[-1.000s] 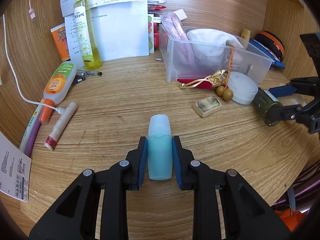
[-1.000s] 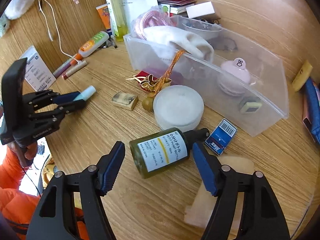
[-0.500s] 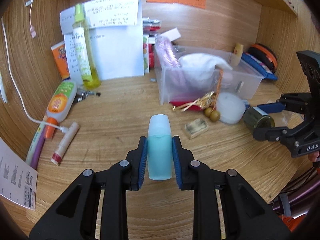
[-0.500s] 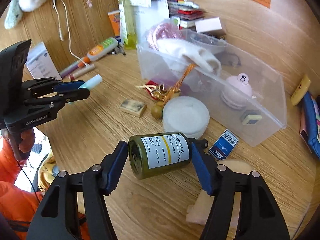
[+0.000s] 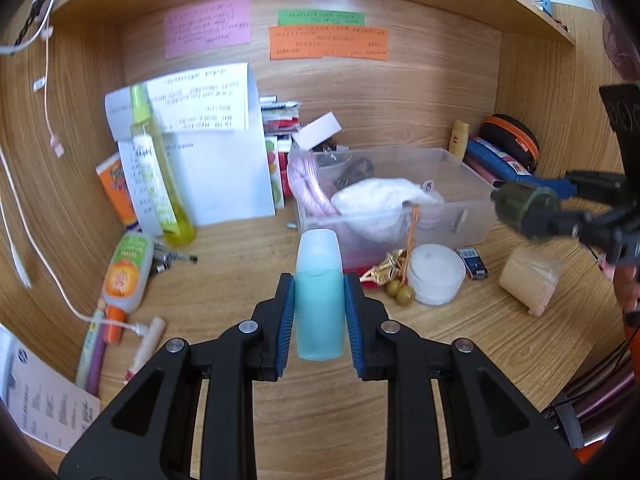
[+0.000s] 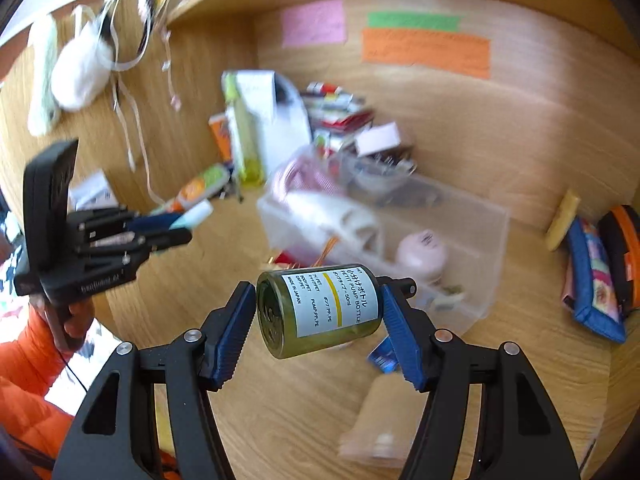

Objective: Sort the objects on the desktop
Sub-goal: 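Lower green bottle into box while left tool carries teal bottle over box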

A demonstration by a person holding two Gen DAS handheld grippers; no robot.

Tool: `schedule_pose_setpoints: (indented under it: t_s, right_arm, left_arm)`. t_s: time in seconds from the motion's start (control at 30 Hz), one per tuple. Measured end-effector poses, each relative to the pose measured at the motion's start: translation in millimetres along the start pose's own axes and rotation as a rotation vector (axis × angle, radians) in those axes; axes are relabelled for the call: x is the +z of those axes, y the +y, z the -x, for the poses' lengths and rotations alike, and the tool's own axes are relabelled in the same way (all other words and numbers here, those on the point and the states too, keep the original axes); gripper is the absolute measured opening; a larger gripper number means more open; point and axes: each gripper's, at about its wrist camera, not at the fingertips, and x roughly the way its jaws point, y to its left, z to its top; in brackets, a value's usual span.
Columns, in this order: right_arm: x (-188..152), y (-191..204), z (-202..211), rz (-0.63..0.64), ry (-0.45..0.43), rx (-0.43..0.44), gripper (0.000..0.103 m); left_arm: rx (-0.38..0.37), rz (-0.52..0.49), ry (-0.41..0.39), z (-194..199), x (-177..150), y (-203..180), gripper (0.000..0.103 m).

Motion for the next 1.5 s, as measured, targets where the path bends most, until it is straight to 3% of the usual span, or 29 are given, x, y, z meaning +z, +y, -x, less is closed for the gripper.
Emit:
schedule_pose_setpoints:
  t_s: [0.27,0.7,1.0,1.27,1.5]
  right_arm:
    - [21.9,-36.4,13.3,-0.062,-0.074,-0.059,0.061]
    - [33.7,-95.1,-23.1,-0.137,-0.036,-0.095,0.061]
    - [53.1,-111.8,-34.7,-0.134,-0.050,-0.090,0.061]
    - [61.7,-119.2,-49.4,-0.134,-0.076,-0.129,0.061]
    - [51.4,-132.8,-69.4,-0.169,-0.022,-0.153,0.061]
  left_arm:
    - [0.002,-0.011,-0.035,-2.9,23.6,0.9,0.024]
    - [-0.043,-0.004,-0.057,-40.7,80.7,-2.1,0.024]
    - [-0.074,-0.005,-0.047,-67.4,112.7,-9.5,0.024]
    - [-0.093,-0.010,-0.029,-91.2,126.8,-18.9,0.024]
    - [-0.123,0.006,0.010,-126.7,126.8,-21.5,0.024]
